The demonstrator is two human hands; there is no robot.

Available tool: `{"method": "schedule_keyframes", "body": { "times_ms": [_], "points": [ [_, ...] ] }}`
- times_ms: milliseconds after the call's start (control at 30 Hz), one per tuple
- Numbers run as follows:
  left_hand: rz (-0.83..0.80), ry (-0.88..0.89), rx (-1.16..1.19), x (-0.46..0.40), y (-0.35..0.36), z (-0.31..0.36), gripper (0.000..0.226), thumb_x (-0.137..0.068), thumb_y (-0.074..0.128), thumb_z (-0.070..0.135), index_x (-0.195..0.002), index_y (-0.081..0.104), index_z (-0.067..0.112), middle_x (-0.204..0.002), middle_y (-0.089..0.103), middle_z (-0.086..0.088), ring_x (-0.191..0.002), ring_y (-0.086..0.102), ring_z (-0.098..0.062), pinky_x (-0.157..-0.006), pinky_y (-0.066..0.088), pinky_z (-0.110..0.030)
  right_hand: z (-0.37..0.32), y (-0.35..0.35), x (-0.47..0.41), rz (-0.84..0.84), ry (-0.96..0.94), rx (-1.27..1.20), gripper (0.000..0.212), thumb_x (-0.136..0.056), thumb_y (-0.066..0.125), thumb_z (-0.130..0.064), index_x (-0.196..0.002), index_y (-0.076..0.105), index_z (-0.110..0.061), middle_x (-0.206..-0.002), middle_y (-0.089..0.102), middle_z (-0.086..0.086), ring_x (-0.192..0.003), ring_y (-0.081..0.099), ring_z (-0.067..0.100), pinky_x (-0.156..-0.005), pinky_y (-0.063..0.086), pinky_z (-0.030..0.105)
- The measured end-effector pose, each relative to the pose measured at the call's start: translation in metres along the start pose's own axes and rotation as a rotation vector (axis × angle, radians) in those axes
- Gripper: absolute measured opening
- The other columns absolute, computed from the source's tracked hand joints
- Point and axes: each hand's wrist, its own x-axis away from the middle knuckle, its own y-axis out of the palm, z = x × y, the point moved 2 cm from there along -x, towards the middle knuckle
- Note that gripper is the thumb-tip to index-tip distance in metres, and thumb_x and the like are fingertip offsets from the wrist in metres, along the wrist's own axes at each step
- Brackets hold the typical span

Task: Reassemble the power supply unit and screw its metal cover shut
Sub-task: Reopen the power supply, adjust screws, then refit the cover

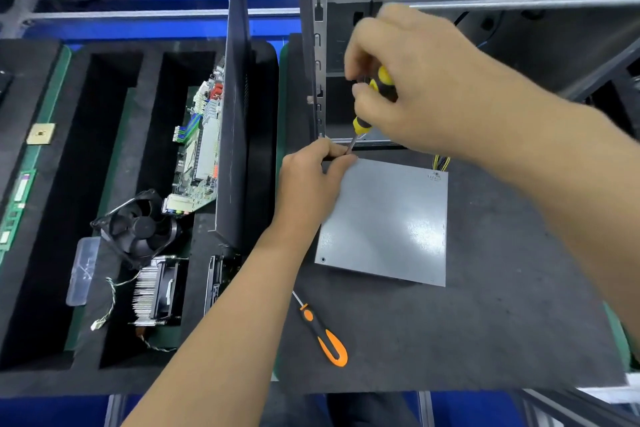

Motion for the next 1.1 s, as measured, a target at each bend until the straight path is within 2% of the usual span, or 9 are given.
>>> {"method": "schedule_keyframes", "body": {
  "times_ms": [133, 233, 400, 600, 767, 833, 900, 1033, 1100],
  "points": [
    [-0.014, 0.02, -0.025, 0.0, 0.0, 0.0, 0.008, -0.09, 0.072, 0.016, -0.094, 0.076, 0.01, -0.086, 0.071, 0.011, -0.08, 0.066, -0.009, -0.078, 0.056, -0.032, -0.008, -0.002, -0.014, -0.089, -0.086, 0.3, 0.02, -0.102, 0.049, -0.037, -0.099, 0.051, -0.018, -0.084, 0.047, 0.004, -0.083, 0.044, 0.028, -0.068, 0.03, 0.035],
    [-0.03, 0.04, -0.026, 0.003, -0.001, 0.002, 0.014, -0.09, 0.072, 0.016, -0.101, 0.076, 0.009, -0.093, 0.073, 0.008, -0.081, 0.066, -0.005, -0.081, 0.056, -0.028, -0.017, 0.001, -0.018, -0.177, -0.11, 0.548, 0.024, -0.105, 0.045, -0.04, -0.115, 0.056, -0.02, -0.073, 0.029, 0.005, -0.077, 0.04, 0.03, -0.063, 0.035, 0.038],
    [-0.027, 0.018, -0.024, 0.002, 0.0, 0.002, 0.008, -0.091, 0.071, 0.017, -0.094, 0.074, 0.011, -0.085, 0.071, 0.006, -0.074, 0.061, -0.009, -0.074, 0.056, -0.033, -0.017, -0.007, -0.02, -0.348, -0.051, 0.279, 0.006, -0.096, 0.053, -0.024, -0.097, 0.047, -0.024, -0.105, 0.043, 0.002, -0.089, 0.056, 0.029, -0.078, 0.049, 0.042],
    [-0.043, -0.021, 0.011, 0.004, 0.0, 0.0, 0.013, -0.086, 0.077, 0.022, -0.098, 0.074, 0.018, -0.09, 0.072, 0.01, -0.083, 0.066, -0.009, -0.078, 0.057, -0.031, -0.012, -0.009, -0.019, -0.286, 0.042, 0.422, 0.04, -0.099, 0.042, -0.053, -0.095, 0.044, -0.013, -0.072, 0.034, 0.005, -0.074, 0.042, 0.03, -0.057, 0.031, 0.036],
    [-0.018, -0.004, -0.017, 0.004, 0.002, 0.0, 0.006, -0.09, 0.073, 0.02, -0.091, 0.073, 0.014, -0.084, 0.071, 0.007, -0.076, 0.065, -0.014, -0.071, 0.056, -0.039, -0.014, -0.01, -0.021, -0.378, -0.044, 0.337, 0.01, -0.097, 0.056, -0.028, -0.097, 0.054, -0.018, -0.099, 0.05, 0.005, -0.091, 0.053, 0.027, -0.075, 0.049, 0.043],
    [-0.032, 0.042, -0.03, 0.004, 0.001, 0.001, 0.01, -0.092, 0.07, 0.016, -0.096, 0.075, 0.008, -0.091, 0.074, 0.001, -0.08, 0.067, -0.019, -0.074, 0.056, -0.042, -0.015, -0.01, -0.022, -0.328, 0.01, 0.441, 0.034, -0.098, 0.051, -0.045, -0.085, 0.051, -0.014, -0.078, 0.04, 0.006, -0.08, 0.048, 0.031, -0.056, 0.038, 0.037],
    [-0.045, 0.024, -0.021, 0.004, 0.001, 0.005, 0.017, -0.088, 0.075, 0.019, -0.103, 0.076, 0.011, -0.099, 0.074, 0.002, -0.088, 0.068, -0.017, -0.082, 0.056, -0.037, -0.016, -0.009, -0.02, -0.315, 0.078, 0.454, 0.049, -0.097, 0.044, -0.058, -0.076, 0.042, -0.013, -0.072, 0.031, 0.006, -0.076, 0.042, 0.031, -0.057, 0.033, 0.036],
    [0.032, -0.017, -0.034, 0.001, 0.003, 0.01, 0.009, -0.084, 0.078, 0.024, -0.085, 0.071, 0.018, -0.081, 0.069, 0.013, -0.079, 0.064, -0.011, -0.073, 0.054, -0.035, -0.016, -0.009, -0.022, -0.38, 0.008, 0.281, 0.018, -0.091, 0.06, -0.031, -0.099, 0.046, -0.022, -0.104, 0.042, 0.003, -0.089, 0.056, 0.032, -0.079, 0.049, 0.044],
    [0.019, 0.034, -0.048, 0.002, 0.003, 0.008, 0.009, -0.09, 0.073, 0.018, -0.085, 0.071, 0.01, -0.08, 0.069, 0.006, -0.075, 0.064, -0.018, -0.07, 0.053, -0.04, -0.018, -0.013, -0.025, -0.337, -0.046, 0.311, 0.013, -0.091, 0.063, -0.027, -0.089, 0.051, -0.024, -0.089, 0.042, -0.001, -0.095, 0.055, 0.03, -0.072, 0.045, 0.038]
  ]
}}
